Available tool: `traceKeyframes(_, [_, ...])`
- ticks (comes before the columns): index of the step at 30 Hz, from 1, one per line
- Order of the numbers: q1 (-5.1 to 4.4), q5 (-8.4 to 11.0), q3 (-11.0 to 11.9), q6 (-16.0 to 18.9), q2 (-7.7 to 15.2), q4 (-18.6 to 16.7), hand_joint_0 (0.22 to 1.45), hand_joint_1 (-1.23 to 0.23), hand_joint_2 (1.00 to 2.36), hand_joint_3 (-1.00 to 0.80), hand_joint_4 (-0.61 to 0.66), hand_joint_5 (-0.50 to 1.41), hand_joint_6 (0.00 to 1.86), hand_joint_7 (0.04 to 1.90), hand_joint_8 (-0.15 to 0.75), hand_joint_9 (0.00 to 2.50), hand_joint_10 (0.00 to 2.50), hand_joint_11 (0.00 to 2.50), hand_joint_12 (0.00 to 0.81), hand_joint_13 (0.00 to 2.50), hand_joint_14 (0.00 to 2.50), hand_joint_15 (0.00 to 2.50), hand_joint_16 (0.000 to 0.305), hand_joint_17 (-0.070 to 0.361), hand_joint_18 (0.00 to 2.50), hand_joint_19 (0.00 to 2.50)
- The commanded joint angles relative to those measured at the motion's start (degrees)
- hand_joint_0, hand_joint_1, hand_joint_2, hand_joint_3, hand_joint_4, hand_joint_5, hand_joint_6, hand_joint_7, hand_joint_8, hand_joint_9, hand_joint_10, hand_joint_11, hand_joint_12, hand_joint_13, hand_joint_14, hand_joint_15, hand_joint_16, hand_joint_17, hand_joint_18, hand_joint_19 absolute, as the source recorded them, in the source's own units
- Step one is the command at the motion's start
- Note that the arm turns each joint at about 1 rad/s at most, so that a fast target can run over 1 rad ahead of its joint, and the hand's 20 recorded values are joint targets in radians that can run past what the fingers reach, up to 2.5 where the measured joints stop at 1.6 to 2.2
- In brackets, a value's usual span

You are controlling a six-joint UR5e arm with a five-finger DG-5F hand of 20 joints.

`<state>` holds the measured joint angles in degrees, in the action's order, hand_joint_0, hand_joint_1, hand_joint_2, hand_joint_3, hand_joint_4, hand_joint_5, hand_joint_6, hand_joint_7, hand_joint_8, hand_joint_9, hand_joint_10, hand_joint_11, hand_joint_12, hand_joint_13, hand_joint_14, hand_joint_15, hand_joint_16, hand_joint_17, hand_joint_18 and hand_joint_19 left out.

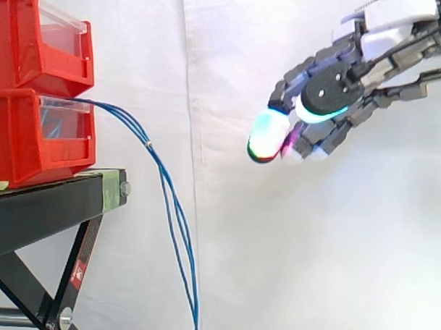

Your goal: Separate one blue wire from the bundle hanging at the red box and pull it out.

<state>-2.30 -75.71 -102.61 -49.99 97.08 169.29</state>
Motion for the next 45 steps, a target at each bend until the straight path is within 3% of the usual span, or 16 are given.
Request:
traceKeyframes(1, [-0.16, -0.14, 0.0, 0.2, 2.1, -2.3, 0.55, -0.72, 1.0, -0.5, 0.27, -0.17, 0.5, 0.86, 0.325, 0.62, 0.01, 0.3, 0.393, 0.5, 0.01, 0.29, 0.055, 0.123, 0.47, 0.32])
traceKeyframes(8, [-1.04, 0.21, 0.0, -0.2, 2.8, -9.3, 0.55, -0.72, 1.0, -0.5, 0.28, -0.17, 0.5, 0.86, 0.325, 0.63, 0.01, 0.3, 0.394, 0.52, 0.01, 0.3, 0.055, 0.123, 0.48, 0.34])
traceKeyframes(16, [-1.65, 0.03, 0.0, 1.1, 6.7, -11.4, 0.55, -0.71, 1.0, -0.5, 0.29, -0.17, 0.5, 0.86, 0.325, 0.64, 0.01, 0.31, 0.392, 0.53, 0.01, 0.31, 0.055, 0.123, 0.48, 0.36])
traceKeyframes(19, [-2.62, 0.03, 0.0, 6.2, 10.3, -17.8, 0.55, -0.7, 1.0, -0.5, 0.29, -0.17, 0.5, 0.86, 0.324, 0.64, 0.01, 0.32, 0.393, 0.53, 0.01, 0.31, 0.055, 0.123, 0.48, 0.35])
traceKeyframes(24, [-3.41, 0.3, 0.0, 9.8, 11.5, -24.0, 0.55, -0.7, 1.0, -0.5, 0.29, -0.17, 0.5, 0.86, 0.325, 0.64, 0.01, 0.32, 0.392, 0.53, 0.01, 0.32, 0.055, 0.123, 0.49, 0.37])
traceKeyframes(27, [-4.2, 1.7, 0.0, 10.2, 11.5, -26.9, 0.55, -0.7, 1.0, -0.5, 0.29, -0.17, 0.5, 0.86, 0.326, 0.65, 0.01, 0.32, 0.393, 0.54, 0.01, 0.32, 0.055, 0.123, 0.49, 0.36])
traceKeyframes(30, [-4.64, 2.93, 0.0, 10.2, 11.5, -27.4, 0.55, -0.7, 1.0, -0.5, 0.29, -0.17, 0.5, 0.86, 0.327, 0.65, 0.01, 0.31, 0.394, 0.54, 0.01, 0.32, 0.054, 0.123, 0.5, 0.36])
traceKeyframes(37, [-6.84, 7.94, 0.0, 9.9, 11.6, -30.6, 0.55, -0.7, 1.0, -0.5, 0.29, -0.17, 0.5, 0.86, 0.326, 0.65, 0.01, 0.32, 0.394, 0.55, 0.01, 0.33, 0.054, 0.122, 0.51, 0.37])
traceKeyframes(40, [-7.37, 8.65, 0.0, 9.4, 11.6, -31.4, 0.55, -0.7, 1.0, -0.5, 0.29, -0.17, 0.5, 0.86, 0.328, 0.65, 0.01, 0.32, 0.394, 0.56, 0.01, 0.34, 0.054, 0.122, 0.52, 0.38])
traceKeyframes(45, [-8.07, 8.73, 0.0, 9.7, 14.2, -33.4, 0.56, -0.7, 1.0, -0.5, 0.29, -0.17, 0.5, 0.86, 0.327, 0.66, 0.01, 0.33, 0.394, 0.57, 0.01, 0.34, 0.054, 0.122, 0.53, 0.39])
